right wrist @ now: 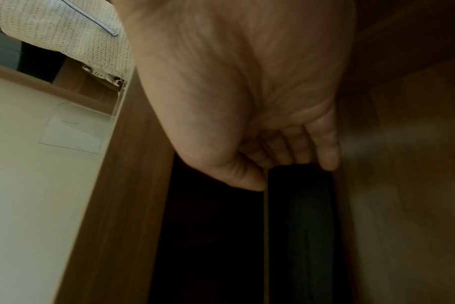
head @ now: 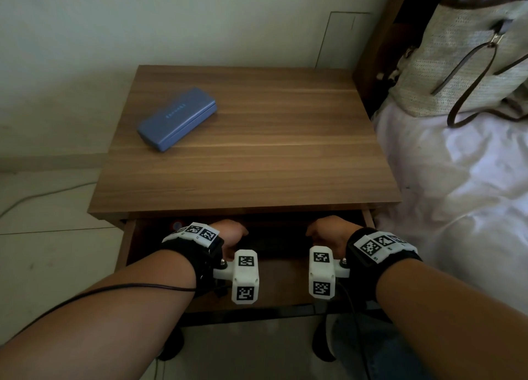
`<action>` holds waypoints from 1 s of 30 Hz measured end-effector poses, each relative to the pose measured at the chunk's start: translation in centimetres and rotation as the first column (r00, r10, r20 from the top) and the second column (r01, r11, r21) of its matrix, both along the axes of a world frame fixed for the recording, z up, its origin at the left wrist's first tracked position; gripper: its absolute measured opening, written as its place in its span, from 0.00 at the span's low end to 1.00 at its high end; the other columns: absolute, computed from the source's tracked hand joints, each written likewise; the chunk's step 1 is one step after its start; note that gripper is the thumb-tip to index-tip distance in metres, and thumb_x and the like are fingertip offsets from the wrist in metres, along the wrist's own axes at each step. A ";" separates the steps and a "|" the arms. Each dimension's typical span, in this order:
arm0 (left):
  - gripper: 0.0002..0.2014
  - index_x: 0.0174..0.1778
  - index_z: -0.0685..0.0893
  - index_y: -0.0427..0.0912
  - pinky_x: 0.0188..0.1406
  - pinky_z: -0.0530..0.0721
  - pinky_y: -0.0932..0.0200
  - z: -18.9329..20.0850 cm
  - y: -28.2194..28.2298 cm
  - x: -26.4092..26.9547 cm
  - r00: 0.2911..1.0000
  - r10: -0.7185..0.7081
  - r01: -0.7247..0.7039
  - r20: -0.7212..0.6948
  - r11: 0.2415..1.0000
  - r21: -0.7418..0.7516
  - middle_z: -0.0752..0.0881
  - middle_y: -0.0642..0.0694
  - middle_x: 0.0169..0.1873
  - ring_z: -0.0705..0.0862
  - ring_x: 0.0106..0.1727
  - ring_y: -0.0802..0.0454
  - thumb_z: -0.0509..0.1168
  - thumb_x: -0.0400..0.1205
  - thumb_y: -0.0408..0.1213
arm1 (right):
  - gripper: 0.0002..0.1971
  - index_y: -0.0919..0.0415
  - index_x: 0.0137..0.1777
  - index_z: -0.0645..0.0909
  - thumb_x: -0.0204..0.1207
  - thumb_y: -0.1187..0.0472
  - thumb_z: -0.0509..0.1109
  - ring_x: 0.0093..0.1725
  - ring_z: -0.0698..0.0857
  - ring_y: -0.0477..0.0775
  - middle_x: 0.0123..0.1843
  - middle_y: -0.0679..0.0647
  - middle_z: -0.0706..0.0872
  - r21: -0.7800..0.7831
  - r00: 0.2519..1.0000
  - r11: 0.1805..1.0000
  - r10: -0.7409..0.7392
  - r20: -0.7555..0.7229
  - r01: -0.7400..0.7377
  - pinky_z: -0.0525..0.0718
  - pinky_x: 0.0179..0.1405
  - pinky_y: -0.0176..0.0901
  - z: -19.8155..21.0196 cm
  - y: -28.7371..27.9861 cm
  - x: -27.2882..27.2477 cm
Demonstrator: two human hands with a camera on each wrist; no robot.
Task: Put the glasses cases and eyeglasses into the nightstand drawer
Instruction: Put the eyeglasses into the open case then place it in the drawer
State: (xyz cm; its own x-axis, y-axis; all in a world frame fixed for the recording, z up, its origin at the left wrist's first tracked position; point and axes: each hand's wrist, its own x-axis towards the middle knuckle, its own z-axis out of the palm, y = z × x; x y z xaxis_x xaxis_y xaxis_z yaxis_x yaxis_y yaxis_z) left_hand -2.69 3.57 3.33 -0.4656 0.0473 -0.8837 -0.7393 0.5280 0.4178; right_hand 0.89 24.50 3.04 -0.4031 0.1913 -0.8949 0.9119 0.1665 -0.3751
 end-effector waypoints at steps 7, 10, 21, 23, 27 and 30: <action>0.12 0.42 0.76 0.37 0.50 0.82 0.50 -0.3 0.5 0.1 0.996 -0.057 0.059 0.065 0.998 -0.032 0.80 0.41 0.38 0.82 0.40 0.45 0.54 0.88 0.38 | 0.06 0.67 0.47 0.79 0.79 0.66 0.61 0.51 0.84 0.70 0.51 0.70 0.83 0.001 1.000 1.000 0.020 0.005 -0.020 0.82 0.59 0.63 -0.6 -0.4 0.0; 0.10 0.54 0.76 0.36 0.58 0.81 0.47 -0.6 0.5 0.0 0.995 -0.043 0.046 0.090 0.999 -0.028 0.81 0.40 0.41 0.83 0.52 0.41 0.55 0.88 0.39 | 0.07 0.67 0.47 0.80 0.80 0.66 0.61 0.49 0.84 0.69 0.48 0.68 0.84 0.011 1.000 0.999 0.031 -0.005 -0.031 0.83 0.51 0.59 -0.5 -0.6 0.0; 0.09 0.54 0.75 0.37 0.62 0.80 0.45 0.3 0.2 0.5 0.999 -0.005 0.005 0.045 1.000 0.000 0.80 0.40 0.39 0.81 0.52 0.40 0.56 0.87 0.39 | 0.10 0.62 0.41 0.79 0.83 0.64 0.59 0.63 0.84 0.73 0.63 0.70 0.84 0.001 0.995 0.996 0.091 -0.034 -0.091 0.79 0.67 0.68 0.9 -1.8 0.5; 0.08 0.52 0.73 0.37 0.64 0.80 0.44 0.9 0.0 0.6 1.000 -0.008 0.009 0.030 1.000 -0.007 0.80 0.39 0.38 0.82 0.51 0.39 0.57 0.87 0.39 | 0.10 0.62 0.44 0.79 0.83 0.63 0.59 0.63 0.83 0.74 0.64 0.70 0.84 -0.007 0.992 0.993 0.119 -0.043 -0.119 0.79 0.66 0.69 1.4 -2.1 0.5; 0.12 0.53 0.75 0.35 0.67 0.80 0.41 2.5 -1.1 0.8 0.999 -0.010 0.008 0.039 0.999 0.034 0.83 0.38 0.45 0.84 0.60 0.34 0.60 0.86 0.43 | 0.09 0.65 0.52 0.81 0.80 0.60 0.63 0.63 0.84 0.71 0.64 0.69 0.85 -0.054 0.992 0.993 0.101 -0.074 -0.105 0.79 0.68 0.68 3.0 -3.0 0.8; 0.19 0.64 0.79 0.33 0.61 0.83 0.47 3.4 -2.1 1.4 0.999 0.024 -0.031 0.049 0.990 0.135 0.87 0.38 0.55 0.86 0.57 0.40 0.63 0.84 0.44 | 0.13 0.65 0.59 0.79 0.80 0.58 0.66 0.67 0.82 0.67 0.65 0.66 0.84 -0.074 0.992 0.992 0.091 -0.091 -0.097 0.81 0.65 0.58 5.2 -4.1 1.4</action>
State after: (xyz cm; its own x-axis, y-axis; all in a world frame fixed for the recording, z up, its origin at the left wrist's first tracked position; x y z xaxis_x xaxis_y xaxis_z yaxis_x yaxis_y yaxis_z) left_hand -1.30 1.42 6.77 -0.4267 0.1558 -0.8909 -0.7732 0.4481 0.4487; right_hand 2.26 20.40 8.20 -0.4929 0.0797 -0.8664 0.8569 0.2170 -0.4675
